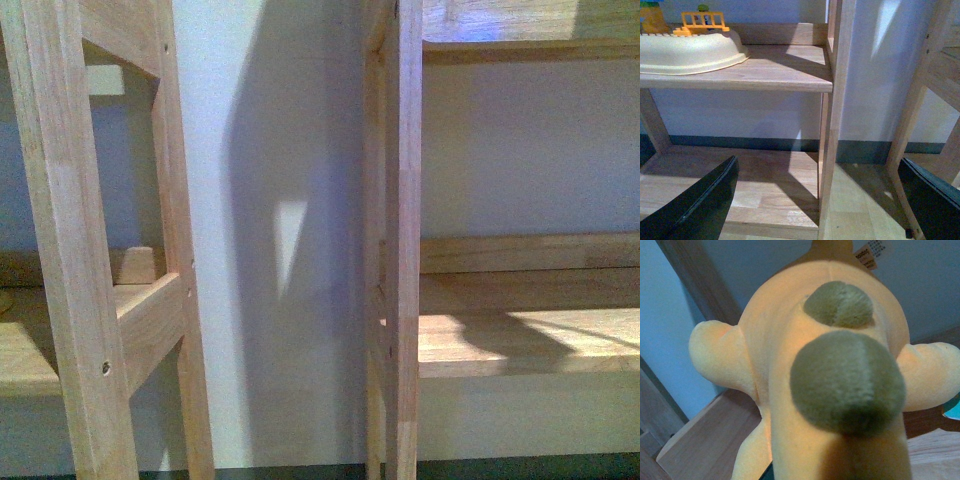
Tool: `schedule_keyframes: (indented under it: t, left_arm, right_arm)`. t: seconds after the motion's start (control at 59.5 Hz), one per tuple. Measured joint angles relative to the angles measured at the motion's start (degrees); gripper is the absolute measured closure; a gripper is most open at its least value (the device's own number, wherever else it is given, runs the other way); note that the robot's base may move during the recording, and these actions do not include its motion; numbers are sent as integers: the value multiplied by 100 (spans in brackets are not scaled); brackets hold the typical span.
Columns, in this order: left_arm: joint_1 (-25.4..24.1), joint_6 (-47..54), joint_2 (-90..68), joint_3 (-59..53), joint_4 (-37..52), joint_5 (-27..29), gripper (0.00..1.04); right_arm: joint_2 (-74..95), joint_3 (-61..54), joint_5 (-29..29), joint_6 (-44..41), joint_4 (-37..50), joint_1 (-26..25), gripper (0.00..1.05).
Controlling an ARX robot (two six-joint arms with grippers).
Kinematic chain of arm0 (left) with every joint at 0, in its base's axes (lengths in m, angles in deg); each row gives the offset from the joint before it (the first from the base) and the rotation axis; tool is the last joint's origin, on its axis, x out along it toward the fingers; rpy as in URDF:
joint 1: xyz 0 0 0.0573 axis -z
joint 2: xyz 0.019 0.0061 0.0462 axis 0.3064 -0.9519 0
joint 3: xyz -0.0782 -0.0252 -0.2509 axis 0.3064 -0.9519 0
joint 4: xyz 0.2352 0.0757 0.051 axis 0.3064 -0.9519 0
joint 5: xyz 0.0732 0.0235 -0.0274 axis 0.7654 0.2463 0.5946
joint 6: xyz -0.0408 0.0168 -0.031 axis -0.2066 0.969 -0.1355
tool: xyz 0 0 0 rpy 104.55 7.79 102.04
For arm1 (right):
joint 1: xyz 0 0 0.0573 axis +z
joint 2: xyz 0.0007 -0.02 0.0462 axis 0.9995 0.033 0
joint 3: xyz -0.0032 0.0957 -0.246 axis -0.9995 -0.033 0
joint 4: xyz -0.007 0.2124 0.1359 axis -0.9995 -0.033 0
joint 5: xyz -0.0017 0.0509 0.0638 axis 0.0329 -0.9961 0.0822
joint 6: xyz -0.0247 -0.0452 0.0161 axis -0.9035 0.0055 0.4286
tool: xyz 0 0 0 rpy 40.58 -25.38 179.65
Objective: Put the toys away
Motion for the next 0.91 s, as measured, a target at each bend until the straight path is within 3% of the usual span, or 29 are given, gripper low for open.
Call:
schedule_keyframes:
  t: [0.134,0.386,0.739,0.907]
  left_arm:
    - [0,0,0,0,0,0,6]
    - [0,0,0,0,0,0,6]
    - [0,0,0,0,-2,0,6]
    - [0,0,0,0,0,0,6]
  right_arm:
    - [26,50,4,37,-81,20,95]
    - [26,57,46,17,-146,20,54]
    - [24,44,181,-221,33,-2,5]
    - [-20,-31,243,-407,205,-2,7]
